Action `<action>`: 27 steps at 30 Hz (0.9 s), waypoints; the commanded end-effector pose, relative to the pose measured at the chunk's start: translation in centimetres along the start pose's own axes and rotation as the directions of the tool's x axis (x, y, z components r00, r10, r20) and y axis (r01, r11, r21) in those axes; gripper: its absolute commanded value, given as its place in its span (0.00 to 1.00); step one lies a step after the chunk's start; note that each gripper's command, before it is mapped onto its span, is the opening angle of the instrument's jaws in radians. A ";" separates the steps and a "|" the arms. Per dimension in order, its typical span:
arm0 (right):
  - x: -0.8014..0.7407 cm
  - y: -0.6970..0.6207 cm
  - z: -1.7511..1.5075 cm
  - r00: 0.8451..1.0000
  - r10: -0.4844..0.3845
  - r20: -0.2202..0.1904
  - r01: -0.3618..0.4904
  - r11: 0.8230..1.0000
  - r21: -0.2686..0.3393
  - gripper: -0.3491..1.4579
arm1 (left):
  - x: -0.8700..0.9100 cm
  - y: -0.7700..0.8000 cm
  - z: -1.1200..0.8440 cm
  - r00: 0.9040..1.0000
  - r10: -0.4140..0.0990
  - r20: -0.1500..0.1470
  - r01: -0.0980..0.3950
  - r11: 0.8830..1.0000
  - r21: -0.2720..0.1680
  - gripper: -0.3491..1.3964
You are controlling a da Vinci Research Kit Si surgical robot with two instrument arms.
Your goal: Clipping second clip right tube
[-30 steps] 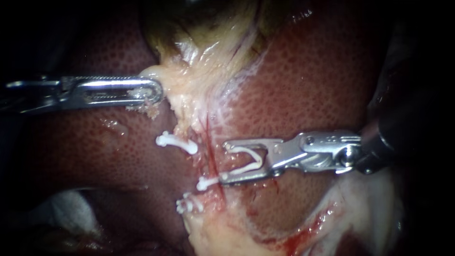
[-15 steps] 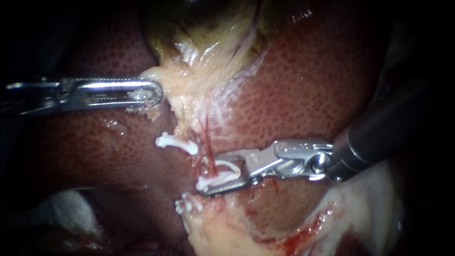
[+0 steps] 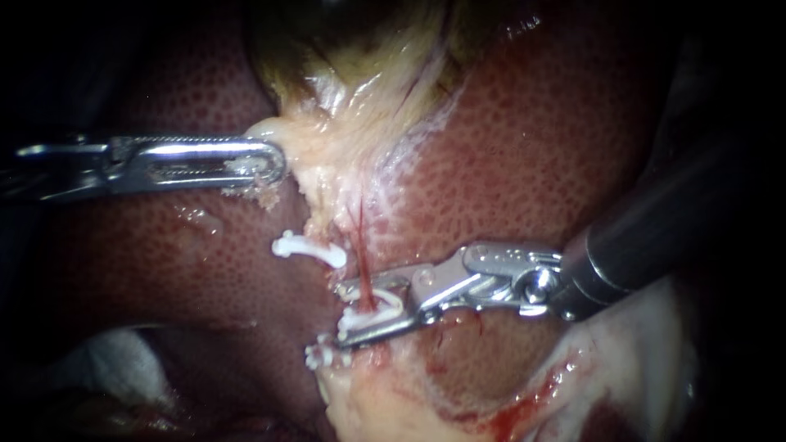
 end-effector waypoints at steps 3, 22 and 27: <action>-0.02 0.02 -0.04 1.000 0.011 0.001 -0.011 1.000 0.001 0.29 | 0.00 0.00 0.00 1.000 0.000 0.000 0.000 1.000 0.001 0.00; -0.06 0.01 -0.12 0.991 0.130 0.039 -0.129 0.991 -0.025 0.00 | -0.02 -0.02 0.02 1.000 0.002 -0.001 -0.002 1.000 0.001 0.00; -0.07 0.00 -0.13 0.990 0.130 0.048 -0.129 0.991 -0.028 0.00 | -0.02 -0.02 0.03 1.000 0.002 -0.001 -0.002 1.000 0.001 0.00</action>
